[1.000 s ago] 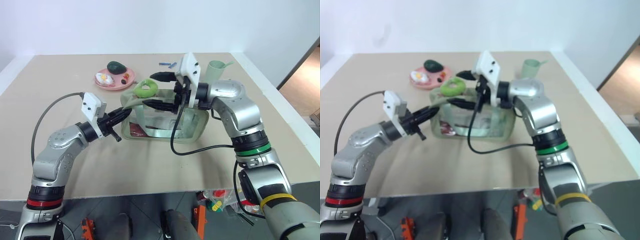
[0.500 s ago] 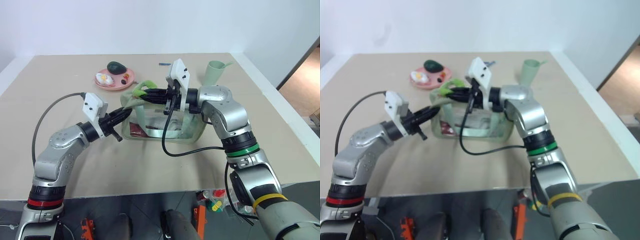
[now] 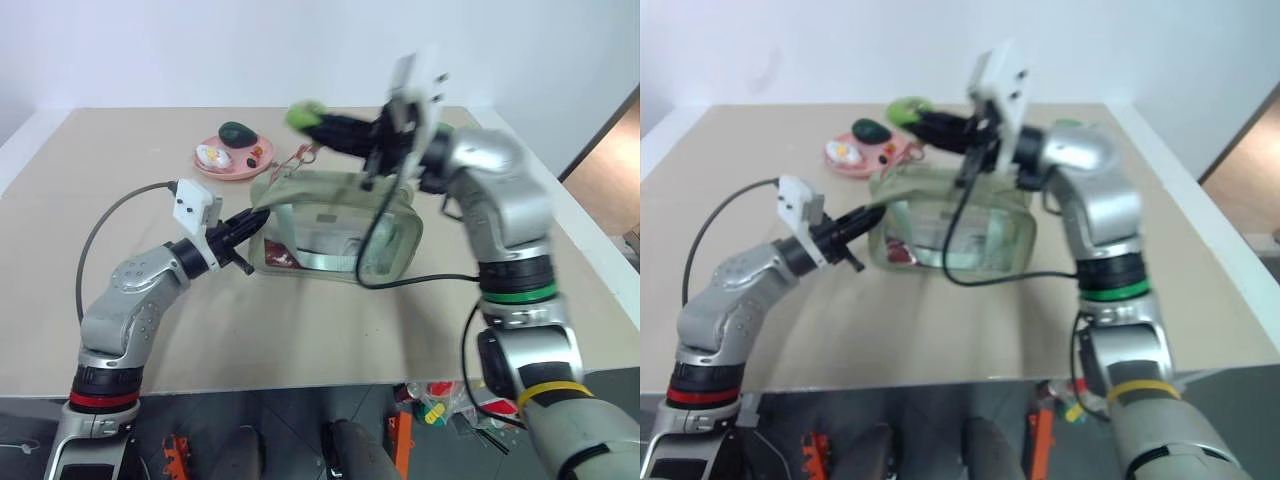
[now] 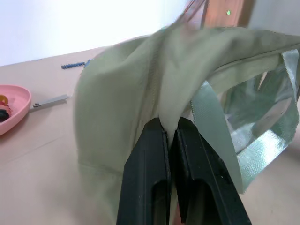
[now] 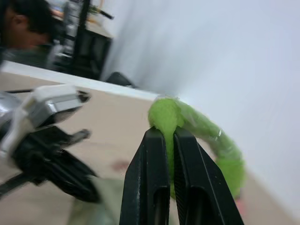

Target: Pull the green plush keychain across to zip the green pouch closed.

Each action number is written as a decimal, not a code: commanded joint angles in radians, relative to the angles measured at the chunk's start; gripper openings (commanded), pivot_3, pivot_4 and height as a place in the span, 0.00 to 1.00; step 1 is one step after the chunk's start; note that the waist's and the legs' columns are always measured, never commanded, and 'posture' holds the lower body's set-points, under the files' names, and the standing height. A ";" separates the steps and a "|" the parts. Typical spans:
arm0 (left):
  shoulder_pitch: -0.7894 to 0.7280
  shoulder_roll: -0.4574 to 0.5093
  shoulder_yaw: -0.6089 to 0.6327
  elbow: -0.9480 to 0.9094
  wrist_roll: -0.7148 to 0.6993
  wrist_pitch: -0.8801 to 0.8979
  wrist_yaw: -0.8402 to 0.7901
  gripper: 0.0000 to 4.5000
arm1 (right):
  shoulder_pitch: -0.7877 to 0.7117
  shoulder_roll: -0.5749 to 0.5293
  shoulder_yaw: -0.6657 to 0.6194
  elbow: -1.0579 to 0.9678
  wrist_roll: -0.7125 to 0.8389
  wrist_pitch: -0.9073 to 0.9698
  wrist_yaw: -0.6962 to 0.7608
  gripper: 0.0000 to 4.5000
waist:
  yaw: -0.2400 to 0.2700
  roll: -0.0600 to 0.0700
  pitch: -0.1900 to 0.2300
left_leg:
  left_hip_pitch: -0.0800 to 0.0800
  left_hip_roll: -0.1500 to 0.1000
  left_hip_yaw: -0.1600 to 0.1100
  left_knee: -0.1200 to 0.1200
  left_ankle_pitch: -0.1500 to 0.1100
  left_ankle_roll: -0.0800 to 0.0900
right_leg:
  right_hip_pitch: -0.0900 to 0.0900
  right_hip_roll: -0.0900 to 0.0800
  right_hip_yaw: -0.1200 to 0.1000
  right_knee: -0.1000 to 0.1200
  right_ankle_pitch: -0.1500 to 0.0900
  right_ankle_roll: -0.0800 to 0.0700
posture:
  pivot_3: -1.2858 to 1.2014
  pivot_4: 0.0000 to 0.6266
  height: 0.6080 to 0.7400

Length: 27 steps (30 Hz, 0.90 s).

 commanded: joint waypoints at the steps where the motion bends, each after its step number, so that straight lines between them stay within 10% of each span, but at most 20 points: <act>1: -0.023 -0.014 0.018 -0.034 0.004 0.026 0.066 0.00 | 0.053 -0.108 -0.114 -0.082 0.015 -0.009 -0.022 0.01 | 0.001 0.000 0.000 | 0.000 0.000 0.000 0.000 0.000 0.000 | 0.000 0.000 0.000 -0.001 0.000 0.000 | 0.52 0.24 1.00; 15: -0.003 -0.037 0.014 -0.036 0.030 0.037 0.136 0.00 | 0.474 -0.395 -0.279 -0.120 -0.158 -0.007 -0.220 0.01 | -0.004 0.000 0.000 | 0.001 0.000 0.003 -0.001 0.000 0.001 | -0.001 0.001 0.004 -0.001 0.000 0.000 | 0.52 0.24 1.00; 27: -0.017 -0.055 -0.012 -0.038 0.054 0.027 0.149 0.00 | 0.726 -0.183 -0.036 -0.249 -0.290 0.083 -0.443 0.01 | -0.010 0.000 0.000 | 0.003 0.000 0.005 0.000 0.000 0.001 | 0.000 0.001 0.006 0.000 0.002 0.002 | 0.52 0.24 1.00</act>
